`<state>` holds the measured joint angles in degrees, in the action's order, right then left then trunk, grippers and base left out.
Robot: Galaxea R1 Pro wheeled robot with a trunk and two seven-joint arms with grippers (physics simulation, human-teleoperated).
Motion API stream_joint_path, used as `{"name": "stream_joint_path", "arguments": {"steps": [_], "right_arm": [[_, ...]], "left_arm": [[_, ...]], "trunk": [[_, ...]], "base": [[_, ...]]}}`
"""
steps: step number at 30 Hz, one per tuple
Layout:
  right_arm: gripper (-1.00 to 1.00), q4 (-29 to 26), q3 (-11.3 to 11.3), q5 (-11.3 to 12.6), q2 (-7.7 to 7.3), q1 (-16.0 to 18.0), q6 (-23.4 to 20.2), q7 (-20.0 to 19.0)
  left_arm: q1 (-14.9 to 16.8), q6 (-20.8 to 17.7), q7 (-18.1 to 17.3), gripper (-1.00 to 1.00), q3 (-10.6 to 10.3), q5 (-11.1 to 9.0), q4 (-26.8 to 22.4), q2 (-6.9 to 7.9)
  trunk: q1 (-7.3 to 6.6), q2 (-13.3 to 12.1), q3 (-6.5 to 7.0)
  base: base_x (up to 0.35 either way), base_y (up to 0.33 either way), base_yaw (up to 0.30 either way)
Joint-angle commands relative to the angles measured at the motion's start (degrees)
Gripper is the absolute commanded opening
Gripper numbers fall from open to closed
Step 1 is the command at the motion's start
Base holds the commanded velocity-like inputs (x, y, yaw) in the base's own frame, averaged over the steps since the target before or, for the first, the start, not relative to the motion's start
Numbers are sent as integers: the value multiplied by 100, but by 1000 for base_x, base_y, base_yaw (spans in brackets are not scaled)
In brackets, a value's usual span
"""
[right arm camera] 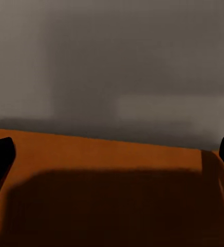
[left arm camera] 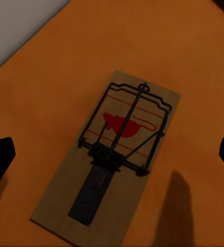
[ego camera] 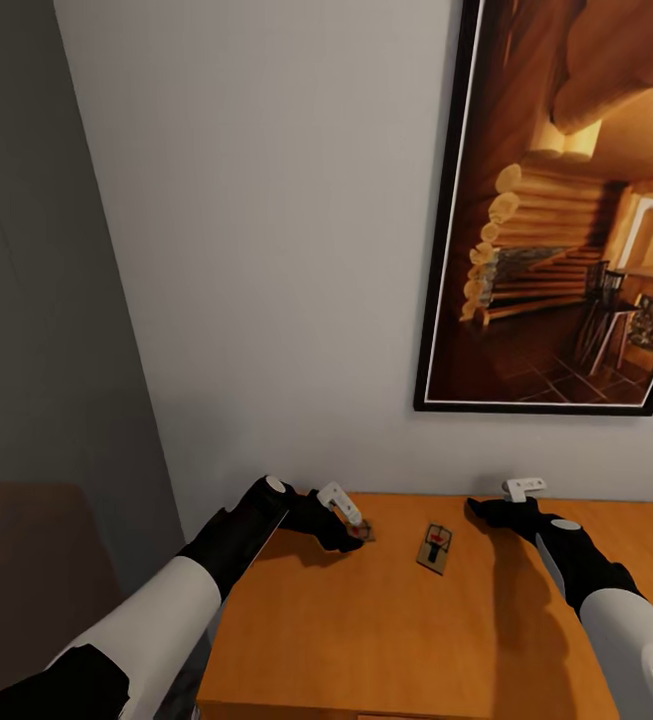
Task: Take the four mousetraps from the cabinet in the bathroom and place them on the bathroom floor. Make sure all four end up on the same floor surface, and ensure that at least two of them are either under or directly next to the same bathroom sink.
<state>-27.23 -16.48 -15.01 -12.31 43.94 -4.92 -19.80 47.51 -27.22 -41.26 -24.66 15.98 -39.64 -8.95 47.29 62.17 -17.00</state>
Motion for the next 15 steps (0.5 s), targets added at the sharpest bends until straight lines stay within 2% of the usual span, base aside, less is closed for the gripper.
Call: {"name": "stream_joint_path", "arguments": {"steps": [1, 4, 15], "right_arm": [[100, 227, -40, -91, 5, 1, -26, -51], [100, 227, -40, -92, 2, 1, -26, -51], [100, 227, -40, -92, 2, 1, -26, -48]], "left_arm": [[4, -22, -32, 100, 5, 42, -8, -1], [4, -21, -32, 100, 5, 44, -8, 2], [4, -27, -32, 100, 5, 48, -8, 7]], "trunk": [[24, 45, -27], [90, 166, -81], [90, 166, -81]], "base": [[0, 0, 0], [0, 0, 0], [0, 0, 0]]}}
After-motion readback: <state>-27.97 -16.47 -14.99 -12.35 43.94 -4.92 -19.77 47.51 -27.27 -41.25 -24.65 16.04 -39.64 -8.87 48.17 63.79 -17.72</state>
